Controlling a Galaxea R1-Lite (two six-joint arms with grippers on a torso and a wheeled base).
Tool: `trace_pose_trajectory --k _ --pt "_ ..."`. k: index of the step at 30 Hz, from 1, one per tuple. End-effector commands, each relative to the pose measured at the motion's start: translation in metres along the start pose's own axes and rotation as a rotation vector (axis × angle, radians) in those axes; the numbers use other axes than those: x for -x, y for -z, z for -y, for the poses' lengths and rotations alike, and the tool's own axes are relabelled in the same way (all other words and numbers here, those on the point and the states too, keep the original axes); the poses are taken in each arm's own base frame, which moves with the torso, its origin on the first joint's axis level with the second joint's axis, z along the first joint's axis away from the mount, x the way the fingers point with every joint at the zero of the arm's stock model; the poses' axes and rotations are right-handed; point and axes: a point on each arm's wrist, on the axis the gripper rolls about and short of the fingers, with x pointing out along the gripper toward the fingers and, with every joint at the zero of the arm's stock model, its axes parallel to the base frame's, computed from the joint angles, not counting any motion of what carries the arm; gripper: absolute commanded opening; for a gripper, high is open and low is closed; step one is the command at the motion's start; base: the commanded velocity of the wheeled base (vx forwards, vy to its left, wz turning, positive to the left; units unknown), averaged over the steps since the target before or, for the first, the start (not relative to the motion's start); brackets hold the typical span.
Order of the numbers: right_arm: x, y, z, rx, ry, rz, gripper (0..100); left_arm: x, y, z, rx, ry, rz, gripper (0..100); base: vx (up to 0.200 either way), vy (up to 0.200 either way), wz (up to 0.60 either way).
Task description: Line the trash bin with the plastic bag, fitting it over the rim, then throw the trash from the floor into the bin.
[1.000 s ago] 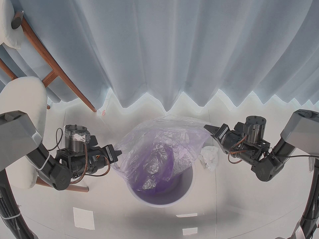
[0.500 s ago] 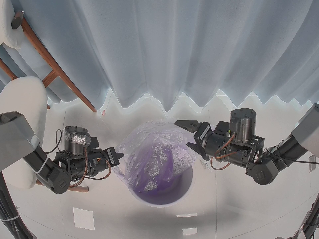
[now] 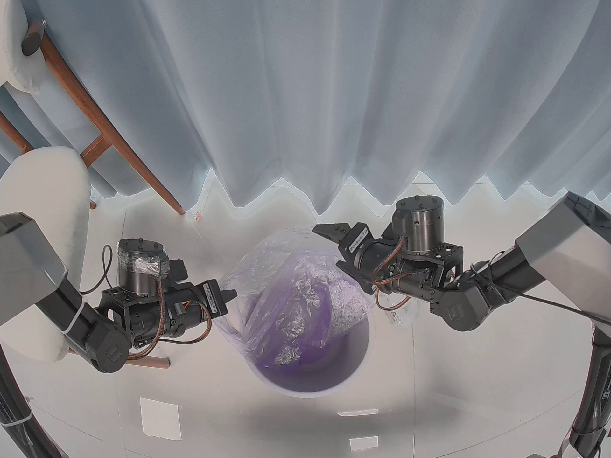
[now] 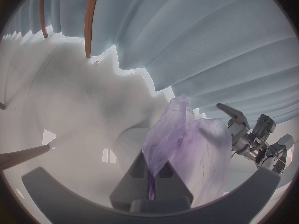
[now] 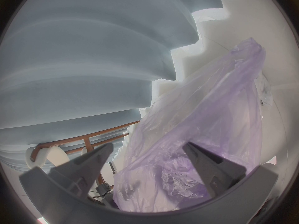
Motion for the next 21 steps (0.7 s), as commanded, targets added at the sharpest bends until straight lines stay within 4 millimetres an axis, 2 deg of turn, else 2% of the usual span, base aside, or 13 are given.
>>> trace_pose_trajectory --k 1,4,5,6,7,9,11,12,13,14,15,16,21 --pt "-0.006 0.005 0.007 0.007 0.021 -0.014 0 0.001 -0.002 -0.001 -0.001 -0.001 0.006 0 0.0 0.0 0.0" --pt "0.018 0.012 0.0 0.012 0.028 -0.037 0 0.0 0.0 -0.005 -0.031 -0.014 -0.001 0 0.0 0.0 0.0" --pt "0.02 0.013 -0.001 0.013 0.028 -0.038 0 0.0 0.0 -0.005 -0.033 -0.014 -0.001 0 0.0 0.0 0.0" --pt "0.034 0.02 -0.002 0.02 0.036 -0.057 0 0.002 0.002 -0.007 -0.04 -0.02 -0.009 0 0.0 0.0 0.0" --pt "0.035 0.02 -0.002 0.022 0.038 -0.058 0 0.002 0.002 -0.007 -0.04 -0.02 -0.009 0 0.0 0.0 0.0" --pt "0.062 0.024 -0.001 0.027 0.055 -0.07 0 0.002 0.005 -0.007 -0.042 -0.023 -0.018 0 0.0 0.0 0.0" --pt "0.069 0.026 0.0 0.026 0.062 -0.074 0 0.002 0.006 -0.007 -0.044 -0.026 -0.022 0 0.0 0.0 0.0" --pt "0.083 0.027 0.006 0.027 0.083 -0.078 0 0.003 0.008 -0.01 -0.056 -0.04 -0.035 0 0.0 0.0 0.0" --pt "0.083 0.027 0.006 0.027 0.083 -0.078 0 0.003 0.008 -0.01 -0.056 -0.04 -0.035 0 0.0 0.0 0.0" --pt "0.098 0.028 0.011 0.027 0.102 -0.08 0 0.002 0.009 -0.013 -0.071 -0.066 -0.048 0 0.0 0.0 0.0" --pt "0.098 0.028 0.011 0.027 0.102 -0.08 0 0.002 0.009 -0.013 -0.071 -0.066 -0.048 0 0.0 0.0 0.0" --pt "0.114 0.03 0.019 0.022 0.126 -0.082 0 0.003 0.01 -0.018 -0.085 -0.099 -0.059 0 0.0 0.0 0.0" --pt "0.132 0.04 0.036 0.024 0.182 -0.113 0 0.004 0.016 -0.021 -0.085 -0.13 -0.102 0 0.0 0.0 0.0"
